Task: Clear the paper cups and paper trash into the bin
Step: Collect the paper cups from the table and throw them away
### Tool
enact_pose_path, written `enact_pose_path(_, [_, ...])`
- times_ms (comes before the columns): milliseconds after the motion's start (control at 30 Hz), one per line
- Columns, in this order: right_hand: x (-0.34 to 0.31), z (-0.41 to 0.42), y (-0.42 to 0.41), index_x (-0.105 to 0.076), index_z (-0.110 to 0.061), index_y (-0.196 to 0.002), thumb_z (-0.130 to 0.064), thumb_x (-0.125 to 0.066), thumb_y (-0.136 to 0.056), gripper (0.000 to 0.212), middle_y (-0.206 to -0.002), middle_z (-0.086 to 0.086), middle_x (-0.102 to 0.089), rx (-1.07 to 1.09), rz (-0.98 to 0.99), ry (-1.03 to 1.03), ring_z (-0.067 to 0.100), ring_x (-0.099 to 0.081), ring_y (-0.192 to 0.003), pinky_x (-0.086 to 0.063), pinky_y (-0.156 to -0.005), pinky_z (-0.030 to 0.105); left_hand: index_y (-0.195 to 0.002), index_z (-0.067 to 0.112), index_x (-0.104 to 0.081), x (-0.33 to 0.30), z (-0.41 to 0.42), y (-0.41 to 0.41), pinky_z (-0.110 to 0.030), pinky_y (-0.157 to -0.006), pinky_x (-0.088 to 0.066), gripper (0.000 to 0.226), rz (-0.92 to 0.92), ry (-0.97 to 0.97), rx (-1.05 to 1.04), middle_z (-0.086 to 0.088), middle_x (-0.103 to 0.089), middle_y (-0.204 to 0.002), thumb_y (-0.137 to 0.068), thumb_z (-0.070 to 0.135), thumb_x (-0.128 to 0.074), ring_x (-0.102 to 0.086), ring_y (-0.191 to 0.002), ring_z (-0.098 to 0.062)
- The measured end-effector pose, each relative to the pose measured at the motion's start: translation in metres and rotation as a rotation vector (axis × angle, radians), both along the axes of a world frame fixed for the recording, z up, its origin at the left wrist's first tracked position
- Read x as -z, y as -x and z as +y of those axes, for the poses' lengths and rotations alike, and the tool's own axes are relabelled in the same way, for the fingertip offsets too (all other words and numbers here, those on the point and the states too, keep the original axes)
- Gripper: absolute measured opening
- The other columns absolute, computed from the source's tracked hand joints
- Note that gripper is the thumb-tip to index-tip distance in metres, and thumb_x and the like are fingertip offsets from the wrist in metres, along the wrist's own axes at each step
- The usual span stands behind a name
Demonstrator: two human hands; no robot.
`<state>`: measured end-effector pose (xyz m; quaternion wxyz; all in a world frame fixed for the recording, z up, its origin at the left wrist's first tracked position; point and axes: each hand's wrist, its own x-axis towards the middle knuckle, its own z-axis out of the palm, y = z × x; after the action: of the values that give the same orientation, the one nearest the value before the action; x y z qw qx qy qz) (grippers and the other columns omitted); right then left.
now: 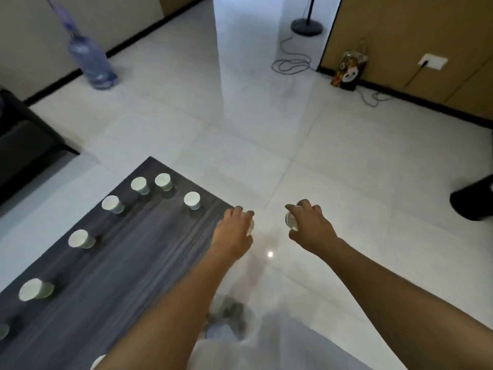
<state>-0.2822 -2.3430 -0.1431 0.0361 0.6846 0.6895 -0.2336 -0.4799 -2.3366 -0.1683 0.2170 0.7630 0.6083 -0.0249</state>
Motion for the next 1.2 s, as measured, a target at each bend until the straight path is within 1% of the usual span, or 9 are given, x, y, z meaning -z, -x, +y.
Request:
enact_pose_path(100, [-0.009, -0.019, -0.085, -0.035, -0.028, -0.143, -0.02, -0.062, -0.083, 0.066, -0.139, 0.001, -0.034, 0.079, -0.035, -0.018, 0.027, -0.035, -0.122, -0.049, -0.084, 0.038, -0.14, 0.021, -0.037, -0.011, 0.004, -0.086, -0.038, -0.095, -0.044, 0.058, -0.018, -0.03, 0.115, -0.003, -0.038, -0.138, -0.086, 0.022, -0.057, -0.033, -0.127, -0.026])
enact_pose_path(267, [-0.018, -0.058, -0.207, -0.034, -0.029, -0.143, -0.022, -0.063, -0.084, 0.066, -0.142, 0.0, -0.033, 0.241, -0.048, -0.056, 0.026, -0.034, -0.124, -0.05, -0.085, 0.037, -0.139, 0.021, -0.037, -0.025, 0.004, -0.225, -0.034, -0.088, -0.046, 0.057, -0.022, -0.09, 0.292, -0.003, -0.038, -0.138, -0.086, 0.022, -0.058, -0.034, -0.126, -0.024])
enact_pose_path(400, [-0.022, -0.082, -0.287, -0.034, -0.029, -0.144, -0.023, -0.063, -0.085, 0.066, -0.142, 0.0, -0.032, 0.378, -0.049, -0.079, 0.025, -0.034, -0.125, -0.05, -0.086, 0.037, -0.139, 0.022, -0.037, -0.028, -0.002, -0.318, -0.034, -0.086, -0.046, 0.056, -0.029, -0.092, 0.46, -0.003, -0.038, -0.139, -0.088, 0.025, -0.058, -0.034, -0.127, -0.024])
enact_pose_path(600, [-0.026, -0.095, -0.393, -0.033, -0.029, -0.144, -0.021, -0.062, -0.085, 0.067, -0.141, 0.0, -0.032, 0.593, -0.036, -0.092, 0.025, -0.033, -0.125, -0.051, -0.086, 0.038, -0.139, 0.021, -0.038, -0.023, 0.012, -0.442, -0.036, -0.088, -0.048, 0.057, 0.016, -0.072, 0.716, -0.004, -0.039, -0.137, -0.087, 0.024, -0.06, -0.035, -0.127, -0.025])
enact_pose_path(733, [-0.023, -0.083, -0.468, -0.032, -0.028, -0.144, -0.021, -0.061, -0.086, 0.066, -0.142, 0.002, -0.031, 0.692, -0.096, -0.069, 0.026, -0.032, -0.126, -0.049, -0.086, 0.038, -0.139, 0.021, -0.037, -0.018, 0.039, -0.538, -0.036, -0.087, -0.048, 0.057, 0.007, -0.067, 0.838, -0.004, -0.039, -0.137, -0.087, 0.025, -0.059, -0.035, -0.125, -0.025])
enact_pose_path(867, [-0.02, -0.055, -0.548, -0.029, -0.027, -0.145, -0.02, -0.059, -0.087, 0.066, -0.142, 0.003, -0.03, 0.747, -0.143, -0.017, 0.027, -0.031, -0.126, -0.051, -0.085, 0.036, -0.14, 0.022, -0.037, -0.018, 0.081, -0.636, -0.037, -0.087, -0.048, 0.058, -0.032, -0.054, 0.932, -0.003, -0.039, -0.137, -0.086, 0.025, -0.058, -0.035, -0.125, -0.024])
enact_pose_path(1000, [-0.023, -0.02, -0.625, -0.031, -0.026, -0.144, -0.017, -0.058, -0.086, 0.064, -0.141, 0.004, -0.031, 0.795, -0.167, 0.009, 0.027, -0.033, -0.124, -0.051, -0.083, 0.035, -0.14, 0.023, -0.037, -0.022, 0.127, -0.725, -0.036, -0.087, -0.047, 0.057, -0.048, -0.044, 0.986, -0.002, -0.039, -0.136, -0.087, 0.025, -0.058, -0.035, -0.125, -0.023])
enact_pose_path(1100, [-0.023, 0.005, -0.676, -0.032, -0.025, -0.144, -0.018, -0.058, -0.086, 0.063, -0.142, 0.004, -0.031, 0.816, -0.167, 0.005, 0.027, -0.033, -0.125, -0.05, -0.085, 0.036, -0.14, 0.022, -0.037, -0.026, 0.156, -0.782, -0.035, -0.089, -0.048, 0.057, -0.05, -0.052, 1.021, -0.002, -0.039, -0.137, -0.087, 0.024, -0.057, -0.035, -0.125, -0.023])
enact_pose_path(1200, [-0.018, 0.025, -0.724, -0.03, -0.026, -0.145, -0.02, -0.059, -0.086, 0.066, -0.143, 0.004, -0.03, 0.839, -0.137, 0.031, 0.028, -0.033, -0.125, -0.049, -0.087, 0.036, -0.141, 0.022, -0.036, -0.024, 0.178, -0.832, -0.035, -0.09, -0.047, 0.058, -0.014, -0.028, 1.041, -0.002, -0.038, -0.138, -0.087, 0.024, -0.058, -0.034, -0.126, -0.024])
